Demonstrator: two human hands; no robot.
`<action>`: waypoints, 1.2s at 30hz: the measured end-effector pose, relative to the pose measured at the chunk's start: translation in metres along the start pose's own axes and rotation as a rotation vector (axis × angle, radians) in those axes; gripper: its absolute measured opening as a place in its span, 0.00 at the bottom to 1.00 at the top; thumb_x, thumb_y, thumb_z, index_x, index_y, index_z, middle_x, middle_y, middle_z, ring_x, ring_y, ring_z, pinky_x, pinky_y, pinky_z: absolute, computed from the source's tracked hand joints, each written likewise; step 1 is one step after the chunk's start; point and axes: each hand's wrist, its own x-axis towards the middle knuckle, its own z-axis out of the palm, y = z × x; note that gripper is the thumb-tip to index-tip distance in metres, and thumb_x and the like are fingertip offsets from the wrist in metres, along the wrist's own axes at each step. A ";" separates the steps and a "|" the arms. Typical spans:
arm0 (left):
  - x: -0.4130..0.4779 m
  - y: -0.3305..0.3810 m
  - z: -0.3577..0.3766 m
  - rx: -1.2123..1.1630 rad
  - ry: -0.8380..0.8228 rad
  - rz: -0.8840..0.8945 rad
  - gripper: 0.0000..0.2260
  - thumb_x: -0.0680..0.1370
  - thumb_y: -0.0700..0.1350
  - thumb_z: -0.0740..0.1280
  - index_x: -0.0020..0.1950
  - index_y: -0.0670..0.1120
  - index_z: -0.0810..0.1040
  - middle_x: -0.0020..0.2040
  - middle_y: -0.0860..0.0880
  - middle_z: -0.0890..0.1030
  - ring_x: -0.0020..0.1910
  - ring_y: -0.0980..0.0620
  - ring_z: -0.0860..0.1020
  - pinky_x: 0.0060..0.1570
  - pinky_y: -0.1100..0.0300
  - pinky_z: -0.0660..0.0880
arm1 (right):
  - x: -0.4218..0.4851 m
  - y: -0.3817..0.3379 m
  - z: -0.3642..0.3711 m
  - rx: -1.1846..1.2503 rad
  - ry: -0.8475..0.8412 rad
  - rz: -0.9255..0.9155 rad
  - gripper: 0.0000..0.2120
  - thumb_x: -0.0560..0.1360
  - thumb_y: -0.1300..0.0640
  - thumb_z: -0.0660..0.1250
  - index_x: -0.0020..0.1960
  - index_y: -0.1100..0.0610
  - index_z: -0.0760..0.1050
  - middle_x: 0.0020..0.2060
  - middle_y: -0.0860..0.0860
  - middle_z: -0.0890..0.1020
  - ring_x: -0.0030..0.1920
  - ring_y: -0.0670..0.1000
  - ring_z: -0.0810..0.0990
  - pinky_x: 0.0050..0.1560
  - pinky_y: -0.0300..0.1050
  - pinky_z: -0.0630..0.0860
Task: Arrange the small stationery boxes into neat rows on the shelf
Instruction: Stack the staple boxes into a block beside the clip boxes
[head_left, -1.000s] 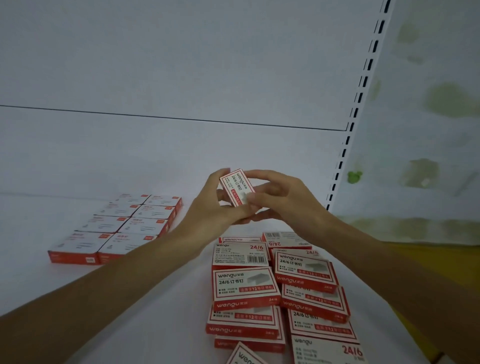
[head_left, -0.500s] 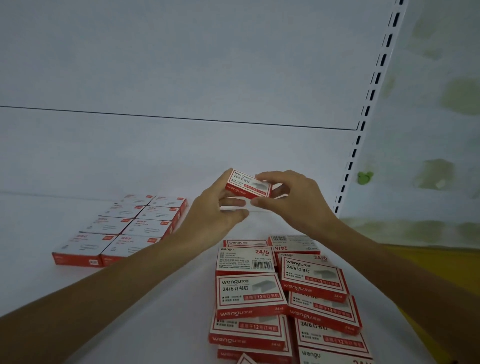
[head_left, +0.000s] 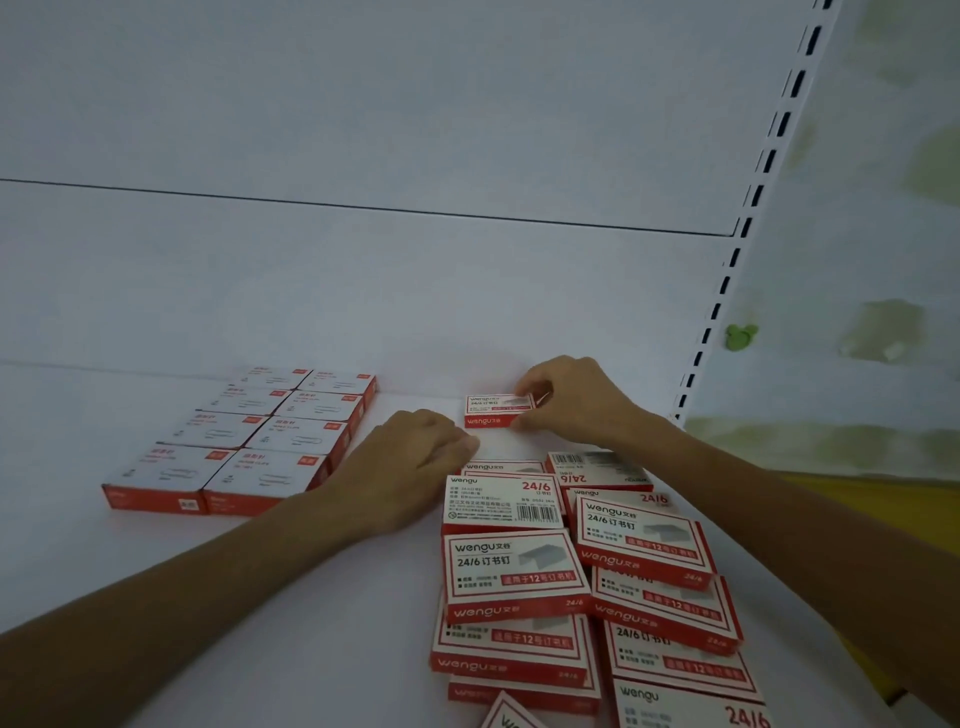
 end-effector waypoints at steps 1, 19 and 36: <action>0.000 -0.001 0.001 -0.018 0.012 0.005 0.18 0.80 0.50 0.52 0.59 0.44 0.76 0.59 0.48 0.76 0.58 0.53 0.70 0.60 0.59 0.64 | 0.002 0.000 0.003 -0.004 -0.003 0.009 0.19 0.67 0.53 0.74 0.57 0.56 0.78 0.53 0.52 0.80 0.47 0.46 0.75 0.47 0.38 0.70; 0.002 -0.003 0.004 -0.090 0.076 0.005 0.24 0.80 0.55 0.50 0.54 0.39 0.78 0.57 0.45 0.78 0.55 0.51 0.72 0.53 0.63 0.63 | 0.019 -0.001 0.010 0.025 0.044 0.075 0.13 0.68 0.51 0.72 0.44 0.59 0.77 0.43 0.52 0.78 0.42 0.49 0.76 0.39 0.41 0.73; -0.014 0.039 -0.002 -0.479 -0.208 0.109 0.11 0.75 0.56 0.61 0.56 0.61 0.75 0.47 0.63 0.79 0.44 0.64 0.80 0.37 0.70 0.75 | -0.061 0.019 -0.053 0.167 -0.503 -0.008 0.12 0.71 0.48 0.68 0.54 0.47 0.79 0.45 0.42 0.84 0.44 0.40 0.82 0.43 0.34 0.75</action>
